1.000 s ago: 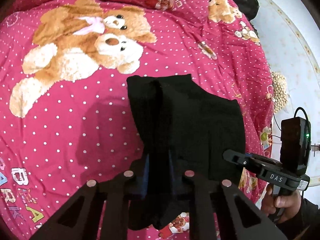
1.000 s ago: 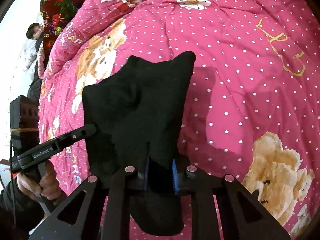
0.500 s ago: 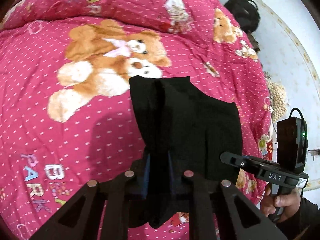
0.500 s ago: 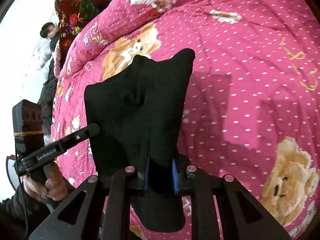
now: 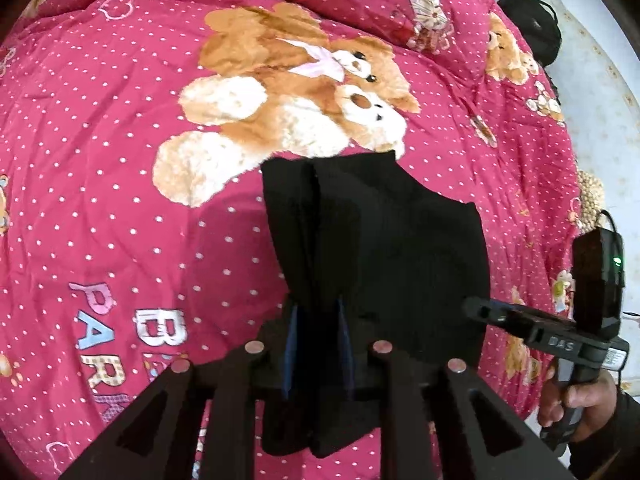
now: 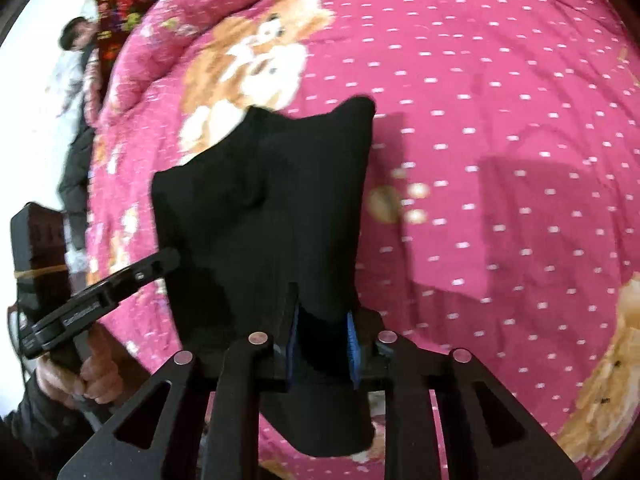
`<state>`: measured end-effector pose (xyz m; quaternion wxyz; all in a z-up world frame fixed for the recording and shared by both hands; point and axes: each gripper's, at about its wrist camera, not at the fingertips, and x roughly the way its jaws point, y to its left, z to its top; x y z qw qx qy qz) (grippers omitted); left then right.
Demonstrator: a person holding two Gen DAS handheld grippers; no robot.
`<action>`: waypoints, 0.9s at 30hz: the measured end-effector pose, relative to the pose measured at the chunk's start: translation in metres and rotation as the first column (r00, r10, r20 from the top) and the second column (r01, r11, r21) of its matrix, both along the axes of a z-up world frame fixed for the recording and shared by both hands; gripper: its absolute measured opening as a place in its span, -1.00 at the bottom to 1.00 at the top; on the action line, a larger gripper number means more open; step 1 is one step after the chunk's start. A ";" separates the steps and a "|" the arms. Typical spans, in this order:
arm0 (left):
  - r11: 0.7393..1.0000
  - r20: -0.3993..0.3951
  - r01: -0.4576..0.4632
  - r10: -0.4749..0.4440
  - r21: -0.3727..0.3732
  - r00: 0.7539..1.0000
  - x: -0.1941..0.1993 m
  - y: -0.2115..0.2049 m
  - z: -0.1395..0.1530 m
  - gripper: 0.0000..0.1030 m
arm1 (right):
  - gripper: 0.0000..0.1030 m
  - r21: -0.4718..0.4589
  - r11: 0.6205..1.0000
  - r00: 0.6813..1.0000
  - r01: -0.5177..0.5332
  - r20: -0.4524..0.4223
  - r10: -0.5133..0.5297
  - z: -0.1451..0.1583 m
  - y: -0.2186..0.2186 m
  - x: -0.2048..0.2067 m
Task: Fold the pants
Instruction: 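Lower the folded end flat and open both grippers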
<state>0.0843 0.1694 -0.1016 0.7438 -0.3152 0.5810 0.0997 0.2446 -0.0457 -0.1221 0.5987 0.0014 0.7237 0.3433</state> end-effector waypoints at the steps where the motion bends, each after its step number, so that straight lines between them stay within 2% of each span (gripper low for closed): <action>1: 1.000 -0.002 -0.005 0.005 0.016 1.000 -0.001 0.001 0.001 -0.59 | -0.50 -0.002 1.000 1.000 0.007 0.027 -0.007 0.004 -0.004 0.002; 3: 0.998 0.001 -0.026 0.026 0.058 1.000 -0.004 0.006 0.006 -0.59 | -0.49 -0.016 1.000 0.996 0.022 0.087 -0.020 0.013 -0.012 0.006; 6: 0.996 0.025 -0.057 0.055 0.073 0.998 -0.009 0.013 0.016 -0.59 | -0.49 -0.013 0.999 0.992 0.036 0.123 -0.034 0.024 -0.020 0.008; 10: 0.997 0.089 -0.025 0.019 0.071 0.996 -0.011 0.001 0.037 -0.59 | -0.49 0.006 0.999 0.987 -0.041 0.157 0.040 0.037 -0.017 -0.011; 12: 0.998 0.104 0.015 -0.021 0.058 0.994 -0.012 -0.014 0.039 -0.59 | -0.49 0.009 0.996 0.986 -0.091 0.142 0.088 0.034 -0.012 -0.025; 16: 0.997 0.050 0.074 -0.074 0.015 0.996 -0.018 -0.044 0.016 -0.59 | -0.49 -0.010 0.990 0.986 -0.144 0.082 0.144 0.018 -0.011 -0.051; 20: 0.991 -0.069 0.130 -0.128 0.021 0.989 -0.029 -0.064 -0.019 -0.59 | -0.49 -0.060 0.978 0.979 -0.198 0.040 0.201 0.001 -0.015 -0.070; 27: 0.986 -0.058 0.132 -0.127 0.099 0.990 -0.034 -0.068 0.004 -0.59 | -0.49 -0.063 0.981 0.979 -0.182 0.084 0.186 0.022 -0.025 -0.076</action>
